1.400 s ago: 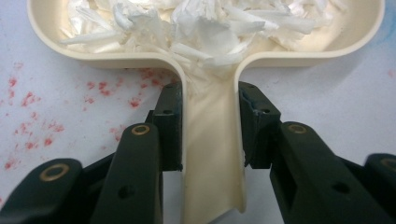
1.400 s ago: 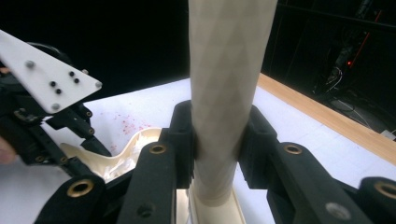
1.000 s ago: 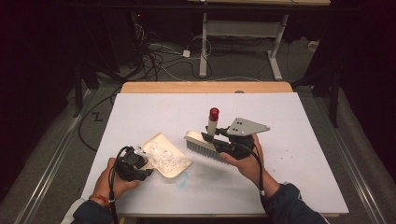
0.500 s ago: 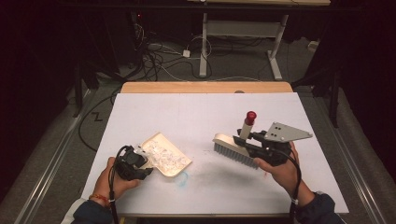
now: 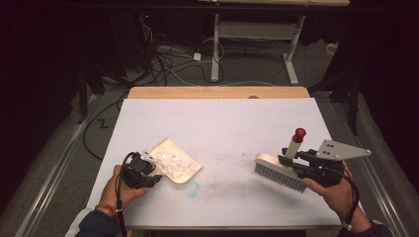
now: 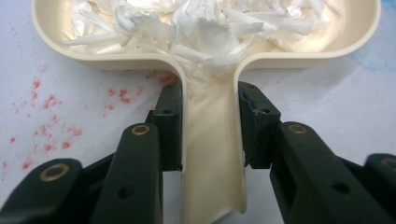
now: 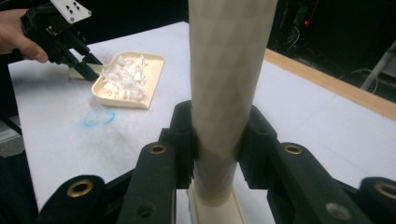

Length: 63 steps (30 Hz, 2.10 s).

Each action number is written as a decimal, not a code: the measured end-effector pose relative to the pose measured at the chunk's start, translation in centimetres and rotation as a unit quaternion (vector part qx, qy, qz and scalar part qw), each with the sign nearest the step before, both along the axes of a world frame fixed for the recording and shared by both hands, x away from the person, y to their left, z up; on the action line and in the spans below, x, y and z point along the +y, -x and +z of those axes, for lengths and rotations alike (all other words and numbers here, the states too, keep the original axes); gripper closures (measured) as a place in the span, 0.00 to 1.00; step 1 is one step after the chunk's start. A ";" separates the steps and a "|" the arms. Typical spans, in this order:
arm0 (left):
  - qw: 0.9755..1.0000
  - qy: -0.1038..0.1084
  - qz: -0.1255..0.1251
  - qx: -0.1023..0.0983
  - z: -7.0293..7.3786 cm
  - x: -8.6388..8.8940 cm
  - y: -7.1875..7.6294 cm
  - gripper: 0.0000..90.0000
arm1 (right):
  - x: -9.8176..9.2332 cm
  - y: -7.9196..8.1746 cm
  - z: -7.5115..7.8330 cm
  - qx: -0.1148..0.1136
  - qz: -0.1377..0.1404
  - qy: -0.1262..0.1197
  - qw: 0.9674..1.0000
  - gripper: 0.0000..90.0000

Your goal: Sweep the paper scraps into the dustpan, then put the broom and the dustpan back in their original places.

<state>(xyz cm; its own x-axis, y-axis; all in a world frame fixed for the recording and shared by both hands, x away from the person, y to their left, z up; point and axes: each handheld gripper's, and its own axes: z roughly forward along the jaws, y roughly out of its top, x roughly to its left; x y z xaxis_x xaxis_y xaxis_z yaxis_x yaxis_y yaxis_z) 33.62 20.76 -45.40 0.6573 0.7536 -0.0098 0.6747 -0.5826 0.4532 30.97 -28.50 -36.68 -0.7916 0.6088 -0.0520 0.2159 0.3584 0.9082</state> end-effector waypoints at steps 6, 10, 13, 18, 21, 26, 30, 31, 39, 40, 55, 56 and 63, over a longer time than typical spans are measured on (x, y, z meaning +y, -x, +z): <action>1.000 0.006 0.014 -0.008 0.0 0.1 -0.2 0.70 | -2.0 0.6 0.0 0.019 0.009 0.000 1.000 0.79; 1.000 0.011 0.025 -0.012 0.1 0.3 -0.3 0.70 | -2.6 0.9 -0.3 0.036 0.021 0.009 0.999 0.79; 0.999 0.014 0.036 -0.015 0.2 0.5 -0.4 0.70 | -2.8 0.9 -0.4 0.053 0.032 0.012 0.998 0.79; 0.998 0.018 0.062 -0.023 0.2 1.1 -0.7 0.70 | -2.5 0.4 -0.8 0.067 0.044 0.025 0.996 0.79; 0.996 0.022 0.078 -0.025 0.0 1.4 -1.1 0.70 | -2.5 -0.3 -1.3 0.080 0.045 0.032 0.995 0.79; 0.994 0.028 0.098 -0.027 -0.4 1.6 -1.8 0.70 | -2.6 -1.9 -1.8 0.087 0.030 0.032 0.995 0.78; 0.993 0.031 0.108 -0.028 -0.7 1.4 -2.1 0.70 | -2.5 -3.4 -1.9 0.096 0.016 0.037 0.995 0.77; 0.993 0.031 0.110 -0.028 -0.7 1.3 -2.1 0.70 | -2.4 -3.8 -1.9 0.094 0.013 0.038 0.995 0.76; 0.991 0.044 0.123 -0.028 -1.4 0.4 -1.8 0.61 | -1.8 -6.2 -2.5 0.099 -0.033 0.042 0.994 0.71; 0.991 0.047 0.122 -0.027 -1.4 0.3 -1.6 0.58 | -1.7 -6.5 -2.5 0.098 -0.035 0.043 0.994 0.70; 0.995 0.068 0.053 -0.051 -0.7 -0.3 1.6 0.52 | 0.1 -8.8 -3.3 0.074 -0.102 0.059 0.990 0.67; 0.995 0.073 0.047 -0.056 -0.7 -0.3 1.8 0.51 | 0.2 -8.9 -3.3 0.071 -0.106 0.062 0.990 0.67; 0.991 0.083 0.016 -0.102 0.1 -0.4 2.9 0.46 | 0.8 -10.0 -3.5 0.059 -0.135 0.069 0.987 0.65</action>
<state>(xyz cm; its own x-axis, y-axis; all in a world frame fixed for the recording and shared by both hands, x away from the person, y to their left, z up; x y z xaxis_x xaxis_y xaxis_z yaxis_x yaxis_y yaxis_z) 30.72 20.32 -45.34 0.6341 0.7732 -0.0052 0.5763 -0.4681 0.6699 40.96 -27.67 -40.20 -0.6070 0.7919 -0.0667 0.4211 0.3917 0.8181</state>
